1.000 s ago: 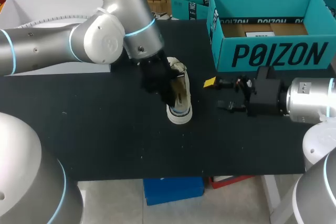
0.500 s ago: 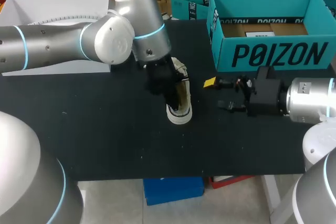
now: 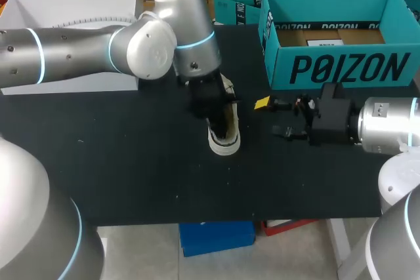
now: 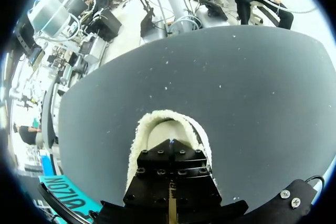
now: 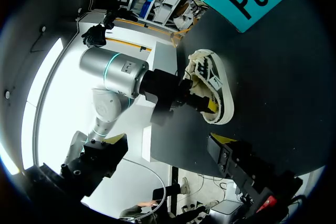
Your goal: Take the shoe out of the shoebox, open the shoe tongue, remove and reinsert the insole, then place the shoe into the shoebox
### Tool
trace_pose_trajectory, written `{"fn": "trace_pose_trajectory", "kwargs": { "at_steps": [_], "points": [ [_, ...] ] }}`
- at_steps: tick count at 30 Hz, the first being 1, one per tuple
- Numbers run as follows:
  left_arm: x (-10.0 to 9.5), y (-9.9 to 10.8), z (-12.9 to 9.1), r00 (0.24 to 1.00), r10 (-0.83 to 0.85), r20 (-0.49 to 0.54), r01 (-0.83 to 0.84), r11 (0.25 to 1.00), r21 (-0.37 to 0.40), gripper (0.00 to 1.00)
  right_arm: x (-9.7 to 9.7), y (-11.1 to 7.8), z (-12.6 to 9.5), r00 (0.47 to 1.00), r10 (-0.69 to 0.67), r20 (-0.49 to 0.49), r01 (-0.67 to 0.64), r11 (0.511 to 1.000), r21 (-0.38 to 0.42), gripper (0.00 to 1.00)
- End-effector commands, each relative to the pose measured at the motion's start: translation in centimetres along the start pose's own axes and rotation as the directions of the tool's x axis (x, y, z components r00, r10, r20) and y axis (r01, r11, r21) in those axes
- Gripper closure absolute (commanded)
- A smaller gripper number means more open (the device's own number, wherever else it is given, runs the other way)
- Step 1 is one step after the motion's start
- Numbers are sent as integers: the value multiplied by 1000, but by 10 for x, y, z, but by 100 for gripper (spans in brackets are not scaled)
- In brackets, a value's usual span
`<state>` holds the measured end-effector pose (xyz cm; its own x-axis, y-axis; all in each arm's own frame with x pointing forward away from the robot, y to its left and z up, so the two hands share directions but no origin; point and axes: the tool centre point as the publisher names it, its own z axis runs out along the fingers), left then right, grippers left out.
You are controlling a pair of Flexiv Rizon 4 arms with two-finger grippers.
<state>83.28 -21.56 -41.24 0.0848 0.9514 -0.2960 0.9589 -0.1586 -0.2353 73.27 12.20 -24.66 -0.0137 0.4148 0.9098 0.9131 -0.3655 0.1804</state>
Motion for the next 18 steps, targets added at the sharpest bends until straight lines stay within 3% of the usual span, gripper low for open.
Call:
{"fn": "trace_pose_trajectory", "kwargs": {
  "at_steps": [1, 7, 9, 15, 18],
  "points": [
    [2, -5, -11, 1000, 3, -1, -3, 1000, -16, 100, 0, 0, 0, 1000, 0, 2, 0, 1000, -1, 0],
    [6, -12, -38, 1000, 2, 12, -2, 999, -38, 100, 0, 0, 0, 1000, 0, 2, 0, 1000, -1, 0],
    [8, -14, -47, 1000, -8, 8, 8, 999, -36, 84, 0, 0, 0, 1000, 0, 2, 0, 1000, -1, 0],
    [12, -19, -78, 1000, -23, 17, 24, 998, -66, 65, 0, 0, 0, 1000, 0, 2, 0, 1000, -1, 0],
    [15, -23, -90, 999, -29, 25, 31, 996, -80, 64, 0, 0, 0, 1000, 0, 2, 0, 1000, -1, 0]
  ]
}}
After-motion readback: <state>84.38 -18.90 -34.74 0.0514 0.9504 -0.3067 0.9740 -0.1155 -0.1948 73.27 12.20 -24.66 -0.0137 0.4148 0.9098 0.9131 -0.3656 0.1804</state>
